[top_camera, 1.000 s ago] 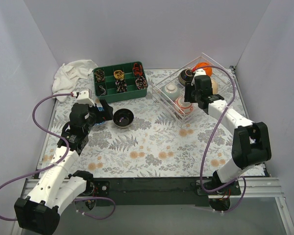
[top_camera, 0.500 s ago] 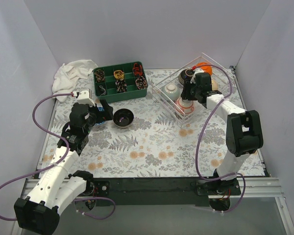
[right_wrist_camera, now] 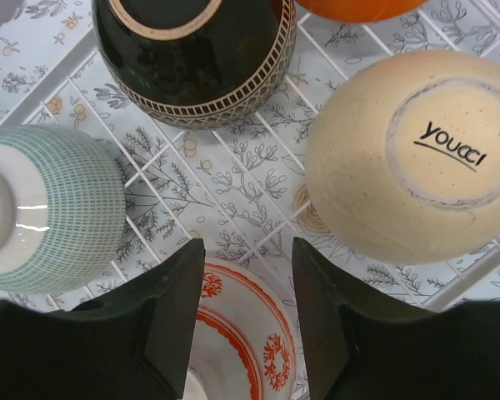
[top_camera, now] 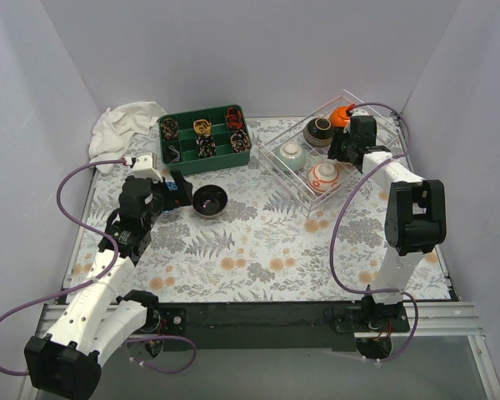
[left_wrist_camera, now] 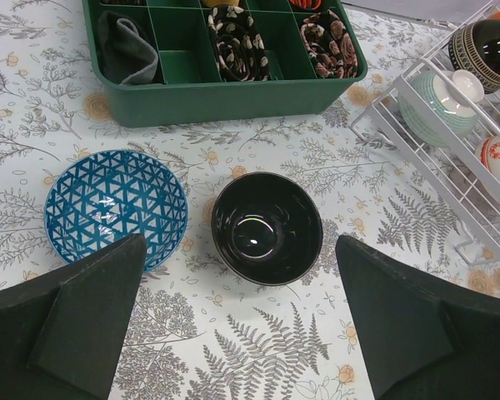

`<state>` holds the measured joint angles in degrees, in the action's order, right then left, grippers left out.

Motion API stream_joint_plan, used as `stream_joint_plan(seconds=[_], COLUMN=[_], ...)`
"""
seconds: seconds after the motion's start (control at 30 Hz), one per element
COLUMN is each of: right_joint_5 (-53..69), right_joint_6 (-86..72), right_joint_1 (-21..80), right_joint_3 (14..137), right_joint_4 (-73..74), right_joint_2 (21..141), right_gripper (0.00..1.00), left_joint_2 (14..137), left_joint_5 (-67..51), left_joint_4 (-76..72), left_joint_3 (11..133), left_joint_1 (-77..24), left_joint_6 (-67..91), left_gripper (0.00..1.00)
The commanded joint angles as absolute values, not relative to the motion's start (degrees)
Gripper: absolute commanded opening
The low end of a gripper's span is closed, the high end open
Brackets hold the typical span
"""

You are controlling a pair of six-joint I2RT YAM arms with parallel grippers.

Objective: Unload the bowls from the dish rack

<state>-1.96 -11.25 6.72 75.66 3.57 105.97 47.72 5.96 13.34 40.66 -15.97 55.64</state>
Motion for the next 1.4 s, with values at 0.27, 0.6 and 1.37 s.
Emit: stream_joint_plan(seconds=[0.27, 0.6, 1.37], right_joint_5=[-0.44, 9.94, 0.26], right_joint_6=[-11.69, -16.61, -1.77], right_joint_1=[9.67, 10.72, 8.79], right_joint_3=[66.55, 60.29, 79.97], right_joint_4=[4.39, 3.34, 3.60], right_joint_2=[88.26, 84.63, 103.36], right_gripper=[0.58, 0.58, 0.70], left_joint_2=[46.32, 46.76, 46.32], left_joint_5=[4.92, 4.13, 3.96], left_joint_4=[12.13, 12.04, 11.43], left_joint_3=[40.34, 40.17, 39.64], left_joint_1=[-16.35, -16.35, -16.44], left_joint_6=[54.75, 54.84, 54.49], left_gripper=[0.98, 0.98, 0.98])
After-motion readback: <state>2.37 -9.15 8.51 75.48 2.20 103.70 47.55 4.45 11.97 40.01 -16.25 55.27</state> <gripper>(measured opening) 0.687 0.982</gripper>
